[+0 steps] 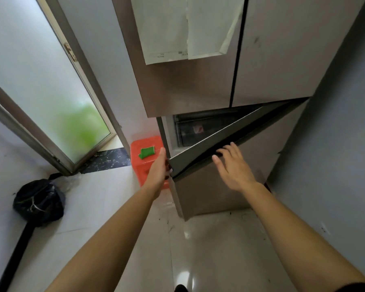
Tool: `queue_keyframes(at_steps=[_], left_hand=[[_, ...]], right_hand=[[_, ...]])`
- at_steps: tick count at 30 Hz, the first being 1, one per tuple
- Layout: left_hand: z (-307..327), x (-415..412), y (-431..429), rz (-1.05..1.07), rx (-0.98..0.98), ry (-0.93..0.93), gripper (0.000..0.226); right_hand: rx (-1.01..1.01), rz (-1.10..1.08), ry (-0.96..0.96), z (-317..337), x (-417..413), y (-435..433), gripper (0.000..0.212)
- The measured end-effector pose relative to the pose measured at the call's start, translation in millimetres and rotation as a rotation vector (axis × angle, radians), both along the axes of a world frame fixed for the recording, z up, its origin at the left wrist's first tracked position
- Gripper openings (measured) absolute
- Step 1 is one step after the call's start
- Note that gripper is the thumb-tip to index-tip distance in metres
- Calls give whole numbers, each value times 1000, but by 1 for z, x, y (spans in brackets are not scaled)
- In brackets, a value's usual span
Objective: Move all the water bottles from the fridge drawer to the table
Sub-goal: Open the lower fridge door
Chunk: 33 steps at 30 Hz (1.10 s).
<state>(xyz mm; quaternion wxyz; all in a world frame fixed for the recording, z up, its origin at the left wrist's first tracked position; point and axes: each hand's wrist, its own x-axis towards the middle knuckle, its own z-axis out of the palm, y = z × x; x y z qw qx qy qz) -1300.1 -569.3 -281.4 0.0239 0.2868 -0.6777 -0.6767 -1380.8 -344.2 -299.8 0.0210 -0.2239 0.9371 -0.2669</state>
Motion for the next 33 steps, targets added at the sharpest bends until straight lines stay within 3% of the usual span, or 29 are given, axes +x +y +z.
queue_keyframes(at_steps=[3,7,12,14,17,20,22,25,27,30,33], left_hand=[[0,4,29,-179,-13,-101,73],[-7,-1,97,-418,59,-148,57],[-17,-16,205,-551,104,-127,86],[-9,-20,254,-671,102,-81,81],[2,-27,321,-757,55,-29,66],[1,-29,374,-845,-14,-23,60],[-1,-30,403,-913,-60,-37,56],[-3,-34,445,-1071,-294,8,57],[-5,-43,464,-1189,-576,82,68],[-3,-61,473,-1257,-1054,120,89],[-4,-73,478,-1271,-1152,143,95]], right_hand=[[-19,-36,-14,5,29,39,82],[-128,-71,-77,11,61,105,82],[-298,-161,-291,15,89,199,81],[-391,-194,-403,19,97,241,83],[-440,-228,-521,34,111,307,60],[-408,-424,-393,48,125,362,45],[-168,-590,-172,50,131,385,42],[280,-696,9,41,137,409,52],[434,-707,32,31,136,423,59],[458,-709,29,27,125,443,66],[457,-719,19,29,114,455,72]])
